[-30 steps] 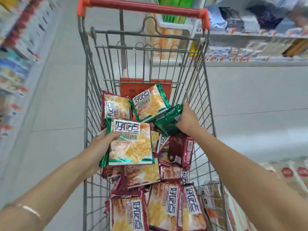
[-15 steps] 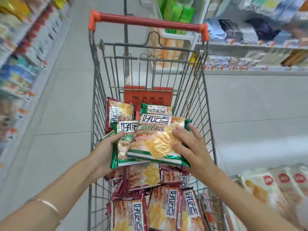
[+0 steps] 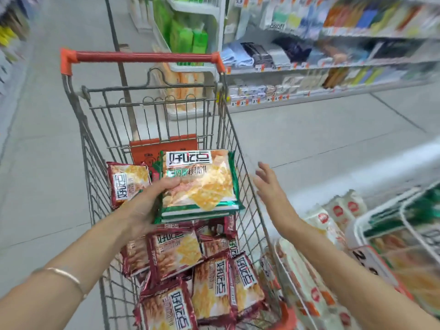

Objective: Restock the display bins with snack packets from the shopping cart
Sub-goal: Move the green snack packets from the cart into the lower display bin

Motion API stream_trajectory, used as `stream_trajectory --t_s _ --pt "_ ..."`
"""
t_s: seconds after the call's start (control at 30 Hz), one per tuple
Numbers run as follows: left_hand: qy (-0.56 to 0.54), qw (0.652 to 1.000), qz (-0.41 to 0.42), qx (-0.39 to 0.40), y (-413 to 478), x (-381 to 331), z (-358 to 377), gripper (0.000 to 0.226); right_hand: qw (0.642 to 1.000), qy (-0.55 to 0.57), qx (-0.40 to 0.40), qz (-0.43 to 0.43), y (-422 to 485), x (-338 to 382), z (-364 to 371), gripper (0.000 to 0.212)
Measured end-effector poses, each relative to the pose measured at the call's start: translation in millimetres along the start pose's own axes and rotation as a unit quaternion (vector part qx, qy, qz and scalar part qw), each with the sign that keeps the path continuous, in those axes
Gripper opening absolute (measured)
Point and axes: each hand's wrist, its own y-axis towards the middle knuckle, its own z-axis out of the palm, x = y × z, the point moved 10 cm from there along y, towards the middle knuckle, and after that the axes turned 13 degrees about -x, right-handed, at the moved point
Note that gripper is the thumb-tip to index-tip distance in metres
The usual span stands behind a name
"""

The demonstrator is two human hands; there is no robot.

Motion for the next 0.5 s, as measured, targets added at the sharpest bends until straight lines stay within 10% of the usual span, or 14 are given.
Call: stream_trajectory --t_s 0.1,0.33,0.5 --pt "0.062 0.997 0.036 0.035 -14.5 -22.9 43.0 0.091 0.965 0.161 0.091 0.188 -25.6 6.4 3.7 0.059" --pt "0.315 0.923 0.204 0.085 -74.9 -60.4 164.8 0.113 0.970 0.173 -0.119 0.125 -83.9 29.0 -99.9 0.059" --pt "0.371 0.876 0.268 0.154 -132.8 -55.2 280.8 0.037 0.934 0.182 -0.283 0.122 -158.0 28.4 -217.9 0.051"
